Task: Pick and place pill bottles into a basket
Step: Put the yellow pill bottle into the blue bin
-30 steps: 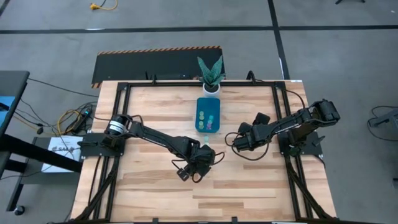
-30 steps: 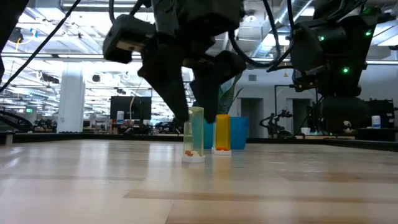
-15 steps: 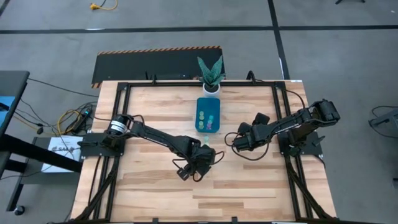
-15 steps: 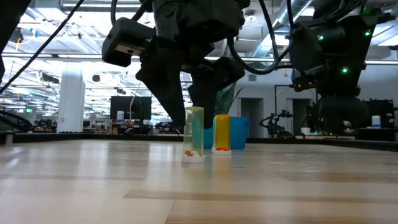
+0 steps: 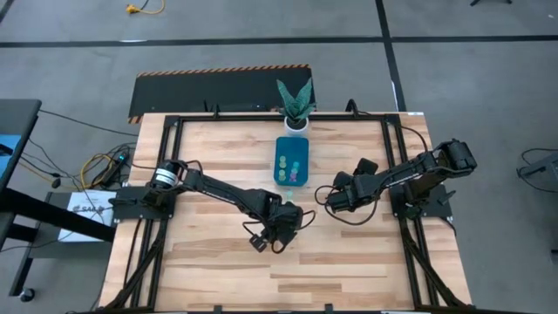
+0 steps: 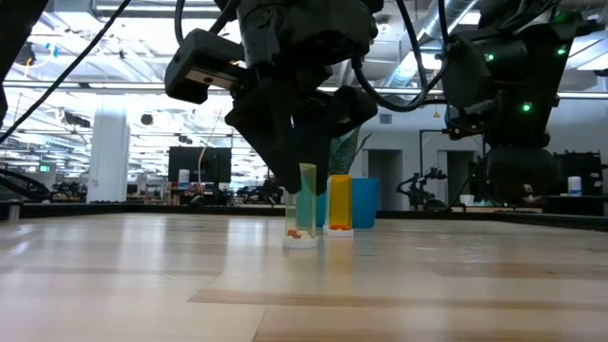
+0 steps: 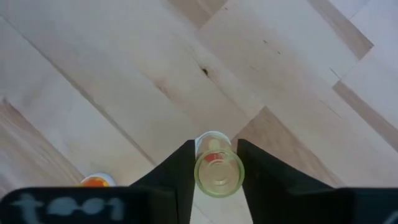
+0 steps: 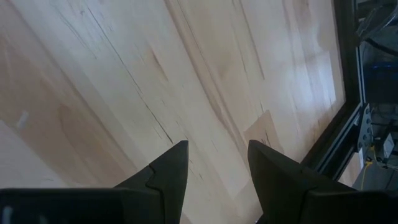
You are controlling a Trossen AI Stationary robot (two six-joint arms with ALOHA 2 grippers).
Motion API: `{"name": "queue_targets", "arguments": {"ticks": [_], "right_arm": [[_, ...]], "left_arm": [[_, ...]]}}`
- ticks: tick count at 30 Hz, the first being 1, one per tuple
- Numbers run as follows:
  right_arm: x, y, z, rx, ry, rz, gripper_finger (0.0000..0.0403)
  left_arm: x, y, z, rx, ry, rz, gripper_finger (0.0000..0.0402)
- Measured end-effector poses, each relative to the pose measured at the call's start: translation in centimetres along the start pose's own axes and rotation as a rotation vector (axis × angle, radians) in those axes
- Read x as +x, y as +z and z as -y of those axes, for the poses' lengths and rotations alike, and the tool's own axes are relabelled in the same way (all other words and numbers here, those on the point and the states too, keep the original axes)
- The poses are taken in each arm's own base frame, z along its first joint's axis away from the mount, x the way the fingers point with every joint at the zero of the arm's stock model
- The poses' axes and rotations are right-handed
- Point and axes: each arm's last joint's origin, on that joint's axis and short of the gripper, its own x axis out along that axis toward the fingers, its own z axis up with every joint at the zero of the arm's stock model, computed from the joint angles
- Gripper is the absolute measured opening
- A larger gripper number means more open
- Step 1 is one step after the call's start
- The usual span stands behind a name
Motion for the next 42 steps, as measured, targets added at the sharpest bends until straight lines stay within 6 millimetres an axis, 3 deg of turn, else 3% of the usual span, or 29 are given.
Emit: {"name": "queue_targets", "arguments": {"ticks": [10,16,26,36,42], "right_arm": [[0.0,0.0,0.0,-0.003,-0.002,-0.003,0.0159],[0.0,-0.3,0.3,-0.026,-0.024,-0.031,0.0159],[-0.1,-1.0,0.9,-0.077,-0.075,-0.094,0.0159],[-0.1,-1.3,1.1,-0.102,-0.100,-0.122,0.0159],[-0.1,-1.2,1.2,-0.099,-0.104,-0.121,0.0159]], "left_arm": [[-1.0,0.7,-0.2,-0.031,0.000,-0.001,0.0099],[-3.2,1.9,-0.6,-0.037,0.000,-0.012,0.0100],[-8.5,3.5,-2.1,-0.056,0.091,-0.020,0.0100],[-13.8,2.8,-4.8,-0.151,0.146,0.001,0.0100],[-16.1,0.9,-6.8,-0.142,0.165,-0.026,0.0100]]}}
